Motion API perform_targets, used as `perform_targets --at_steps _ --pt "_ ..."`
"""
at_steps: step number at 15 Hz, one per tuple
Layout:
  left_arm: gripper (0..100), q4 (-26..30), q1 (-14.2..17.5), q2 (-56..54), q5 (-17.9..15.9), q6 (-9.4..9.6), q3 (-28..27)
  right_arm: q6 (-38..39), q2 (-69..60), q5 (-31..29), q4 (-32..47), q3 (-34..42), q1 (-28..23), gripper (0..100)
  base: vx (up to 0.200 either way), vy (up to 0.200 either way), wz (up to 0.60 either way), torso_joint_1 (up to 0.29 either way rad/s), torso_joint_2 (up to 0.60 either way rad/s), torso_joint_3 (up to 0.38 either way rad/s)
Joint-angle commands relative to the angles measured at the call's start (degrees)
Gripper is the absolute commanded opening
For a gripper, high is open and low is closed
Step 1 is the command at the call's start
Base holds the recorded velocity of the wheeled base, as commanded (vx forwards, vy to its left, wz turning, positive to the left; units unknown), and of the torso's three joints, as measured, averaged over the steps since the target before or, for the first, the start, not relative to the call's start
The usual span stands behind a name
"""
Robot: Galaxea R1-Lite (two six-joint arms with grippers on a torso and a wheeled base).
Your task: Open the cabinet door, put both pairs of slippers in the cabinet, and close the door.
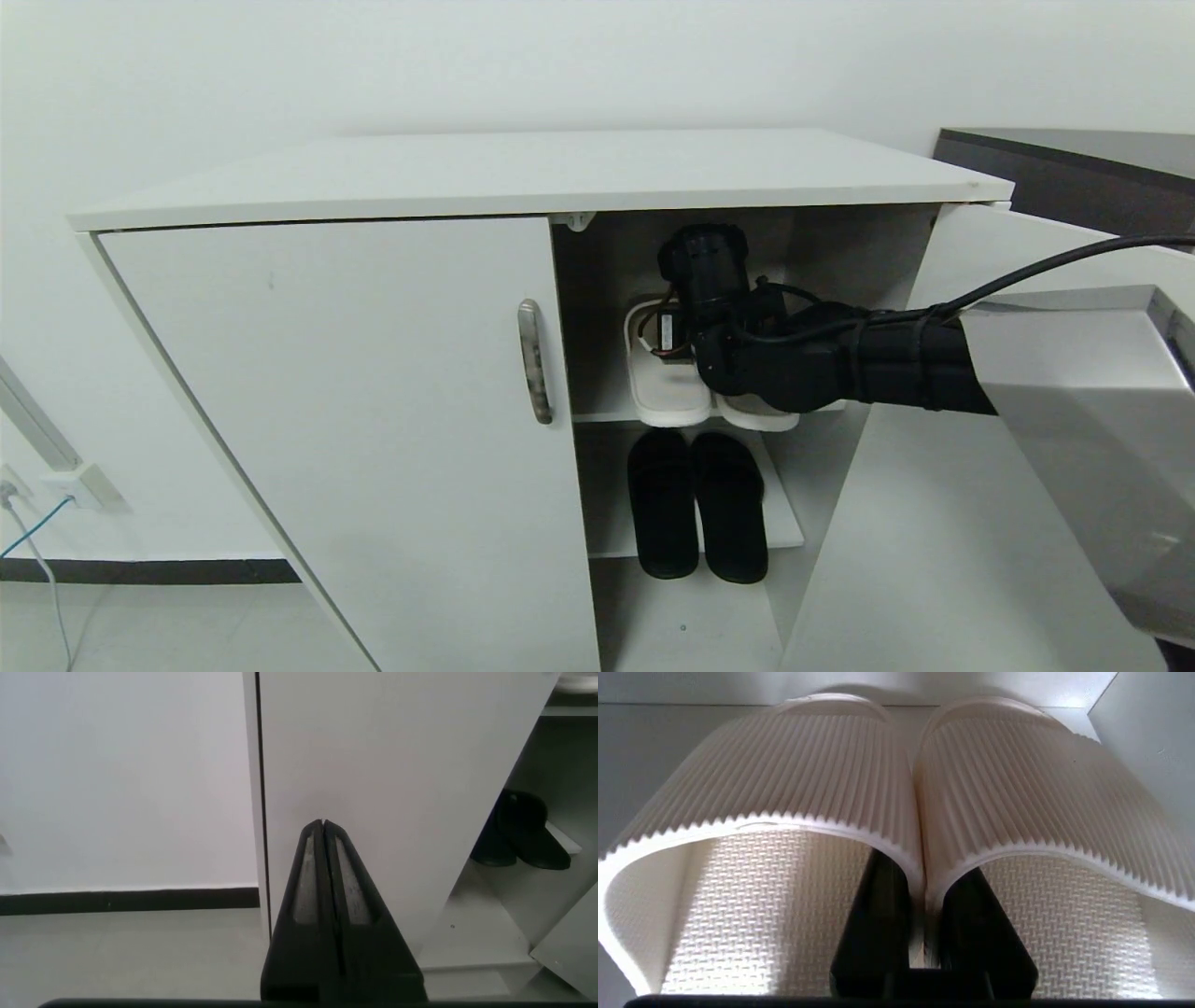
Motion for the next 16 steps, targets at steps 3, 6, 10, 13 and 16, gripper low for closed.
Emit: perform_targets --at_steps 3,6,10,13,16 --pt "0 -0.06 0.02 0.07 0.02 -0.01 0.00 -0.08 0.78 -0.86 -0.01 -0.19 0.01 0 0.000 0.000 0.00 0.000 0.00 0.000" --pt "0 0.03 0.02 0.07 0.02 -0.01 0.00 -0.25 1.22 -1.65 -0.10 -0.10 -0.08 100 0.000 0.000 0.00 0.000 0.00 0.000" --pt "0 -0.06 0.02 0.07 0.02 -0.01 0.00 -0.16 0.07 -1.65 -0.01 0.86 0.28 100 0.000 0.000 0.00 0.000 0.00 0.000" --pt "0 -0.06 0.02 0.07 0.02 0.08 0.00 0.19 -2.56 -1.65 -0.10 4.64 1.24 100 0.000 0.000 0.00 0.000 0.00 0.000" --pt "0 0.03 0.02 0.07 -0.07 -0.01 0.00 0.54 -8.10 -1.74 -4.06 13.61 3.09 100 0.000 0.000 0.00 0.000 0.00 0.000"
